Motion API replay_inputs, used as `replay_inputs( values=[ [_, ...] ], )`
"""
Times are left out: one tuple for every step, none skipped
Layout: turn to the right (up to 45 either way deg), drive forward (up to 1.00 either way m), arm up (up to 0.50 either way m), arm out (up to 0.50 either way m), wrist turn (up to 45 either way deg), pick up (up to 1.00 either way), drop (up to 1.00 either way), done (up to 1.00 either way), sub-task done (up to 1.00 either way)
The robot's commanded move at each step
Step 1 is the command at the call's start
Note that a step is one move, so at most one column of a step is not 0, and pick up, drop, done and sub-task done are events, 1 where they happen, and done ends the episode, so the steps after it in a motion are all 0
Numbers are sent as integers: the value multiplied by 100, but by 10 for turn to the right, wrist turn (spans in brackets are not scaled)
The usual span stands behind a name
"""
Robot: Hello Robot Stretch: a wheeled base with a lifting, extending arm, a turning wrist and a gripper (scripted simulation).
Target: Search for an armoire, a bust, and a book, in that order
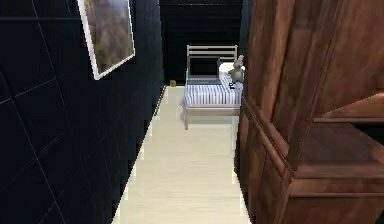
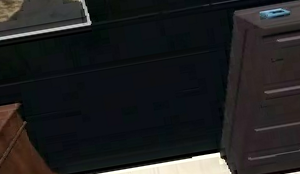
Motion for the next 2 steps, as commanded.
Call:
replay_inputs(
  values=[
    [300, 0, 0, 0, 0, 0, 0, 0, 0],
    [0, 0, 0, 0, 0, 0, 0, 0, 100]
  ],
)
